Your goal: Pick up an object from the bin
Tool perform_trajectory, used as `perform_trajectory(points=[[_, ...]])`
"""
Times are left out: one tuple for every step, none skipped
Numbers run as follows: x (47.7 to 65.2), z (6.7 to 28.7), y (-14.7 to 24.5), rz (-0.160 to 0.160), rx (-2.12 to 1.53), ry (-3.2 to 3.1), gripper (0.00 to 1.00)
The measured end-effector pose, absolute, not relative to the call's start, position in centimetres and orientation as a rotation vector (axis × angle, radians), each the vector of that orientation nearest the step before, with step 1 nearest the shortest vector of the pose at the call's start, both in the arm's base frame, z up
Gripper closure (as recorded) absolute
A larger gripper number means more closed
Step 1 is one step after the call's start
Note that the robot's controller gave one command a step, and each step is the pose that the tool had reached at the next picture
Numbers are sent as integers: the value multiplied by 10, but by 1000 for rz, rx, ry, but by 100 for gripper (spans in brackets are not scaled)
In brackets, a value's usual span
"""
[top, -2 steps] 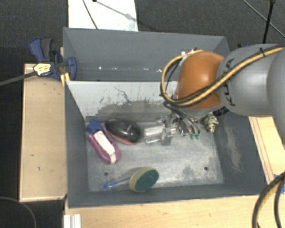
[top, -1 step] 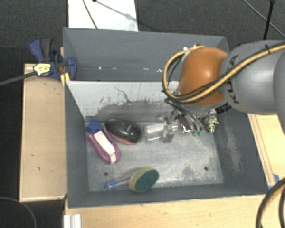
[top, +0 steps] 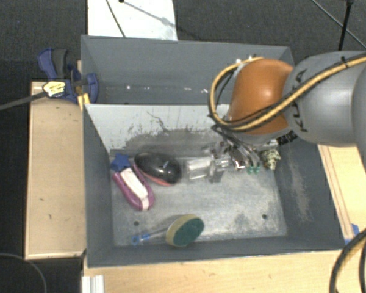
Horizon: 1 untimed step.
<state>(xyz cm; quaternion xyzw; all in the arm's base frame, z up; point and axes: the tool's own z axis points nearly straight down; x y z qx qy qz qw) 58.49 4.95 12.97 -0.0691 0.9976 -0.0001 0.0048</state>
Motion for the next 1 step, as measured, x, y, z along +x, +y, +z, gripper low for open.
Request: perform_trajectory(points=[[587,178,49,-1,-214,3125,100]])
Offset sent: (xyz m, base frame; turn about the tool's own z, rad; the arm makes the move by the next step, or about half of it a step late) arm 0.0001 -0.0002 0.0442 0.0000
